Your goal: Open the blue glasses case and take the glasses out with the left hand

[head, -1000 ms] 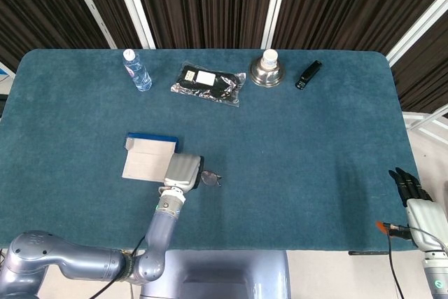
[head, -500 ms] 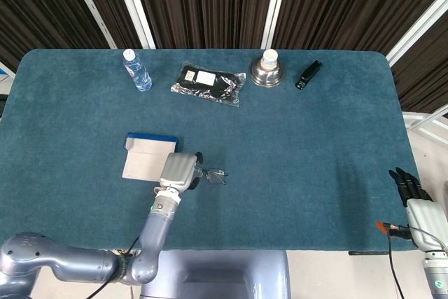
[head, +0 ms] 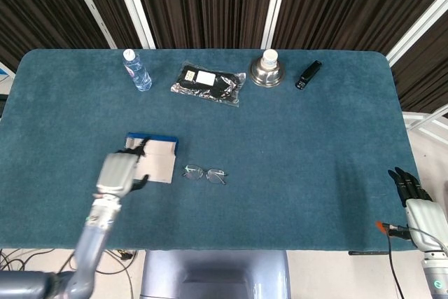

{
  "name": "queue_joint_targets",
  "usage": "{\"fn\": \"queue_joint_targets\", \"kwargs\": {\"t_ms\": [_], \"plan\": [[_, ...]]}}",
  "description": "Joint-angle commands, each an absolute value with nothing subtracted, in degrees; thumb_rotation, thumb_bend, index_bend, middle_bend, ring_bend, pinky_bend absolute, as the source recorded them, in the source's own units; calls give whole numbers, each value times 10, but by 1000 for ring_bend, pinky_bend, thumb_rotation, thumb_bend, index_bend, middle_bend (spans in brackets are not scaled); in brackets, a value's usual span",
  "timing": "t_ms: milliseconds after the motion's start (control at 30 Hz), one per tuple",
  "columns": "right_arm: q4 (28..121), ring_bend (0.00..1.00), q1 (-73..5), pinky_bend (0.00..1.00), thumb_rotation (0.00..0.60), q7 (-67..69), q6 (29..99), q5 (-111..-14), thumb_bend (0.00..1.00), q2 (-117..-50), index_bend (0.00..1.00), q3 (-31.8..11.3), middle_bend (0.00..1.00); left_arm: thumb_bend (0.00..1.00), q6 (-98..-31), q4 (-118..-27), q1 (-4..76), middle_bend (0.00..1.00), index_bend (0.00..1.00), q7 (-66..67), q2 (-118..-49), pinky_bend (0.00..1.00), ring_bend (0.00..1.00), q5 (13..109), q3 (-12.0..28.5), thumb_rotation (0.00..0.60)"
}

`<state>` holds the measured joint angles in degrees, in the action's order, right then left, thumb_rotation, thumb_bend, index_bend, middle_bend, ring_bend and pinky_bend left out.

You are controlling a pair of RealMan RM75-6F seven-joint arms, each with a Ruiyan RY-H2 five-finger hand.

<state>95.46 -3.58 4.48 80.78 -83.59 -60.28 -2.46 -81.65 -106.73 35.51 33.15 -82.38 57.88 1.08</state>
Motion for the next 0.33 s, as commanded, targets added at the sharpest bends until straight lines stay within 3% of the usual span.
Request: {"fn": "queue_joint_targets", "kwargs": {"t_ms": [33,133,333], "plan": [[952,0,-35,212,600,38,814,-841,127,-606,0,-25,0,144,-875,-1047,280,0,0,259,-749,74,21,704,-78,600],[947,0,-34,212,600,31,822,-848,127,-610,0,-25,0,83,-912,-1005,246,0,0,234,-727,29,0,759,-106,600],[940,0,-32,212,600,27,832,-853,127,-616,0,-26,0,74,-953,-956,190,0,0,183,-705,28,0,788,-129,600]]}}
